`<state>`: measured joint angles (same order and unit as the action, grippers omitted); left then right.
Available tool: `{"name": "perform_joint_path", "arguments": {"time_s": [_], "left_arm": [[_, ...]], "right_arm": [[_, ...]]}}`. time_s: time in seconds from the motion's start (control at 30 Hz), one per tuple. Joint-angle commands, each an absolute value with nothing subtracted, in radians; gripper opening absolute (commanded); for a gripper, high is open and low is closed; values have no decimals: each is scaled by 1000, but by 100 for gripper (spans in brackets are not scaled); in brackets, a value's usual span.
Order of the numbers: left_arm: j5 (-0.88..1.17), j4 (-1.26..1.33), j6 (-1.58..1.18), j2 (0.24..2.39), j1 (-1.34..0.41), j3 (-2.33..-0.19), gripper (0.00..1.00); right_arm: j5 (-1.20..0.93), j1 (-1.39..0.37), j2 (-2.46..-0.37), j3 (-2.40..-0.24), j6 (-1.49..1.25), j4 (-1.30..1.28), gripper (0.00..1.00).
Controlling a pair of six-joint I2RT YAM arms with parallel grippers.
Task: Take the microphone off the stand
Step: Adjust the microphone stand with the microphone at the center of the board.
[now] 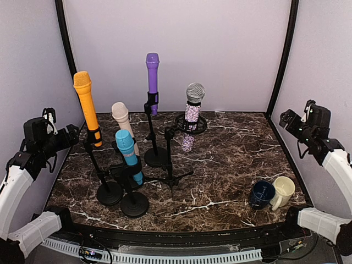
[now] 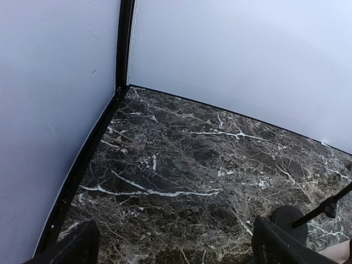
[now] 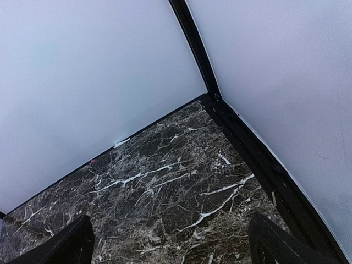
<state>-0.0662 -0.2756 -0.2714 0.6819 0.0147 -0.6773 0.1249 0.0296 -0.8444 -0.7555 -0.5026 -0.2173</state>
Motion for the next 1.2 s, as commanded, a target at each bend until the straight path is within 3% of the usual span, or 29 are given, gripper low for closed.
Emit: {"name": "perform_joint_path", "arguments": {"time_s": [0.0,0.33,0.57,0.77,1.17], "left_arm": [[-57,-303,-290,681,14,-697,99],[7,-560,-308,636,13,-871,99],[352,-695,-221,625,14,-1019,99],[630,-718,-158,607,14,-1019,98],[759,-888,-6,679,12,-1062,95]], "right_arm": [[86,32,-861,-788,-500,-188,99],[-59,31,-870,-794,-488,-149,98],[-287,29,-862,-821,-463,-206,98],[-476,-21,-803,-816,-462,-249,99],[-599,-95,-728,-810,-492,-239,99]]}}
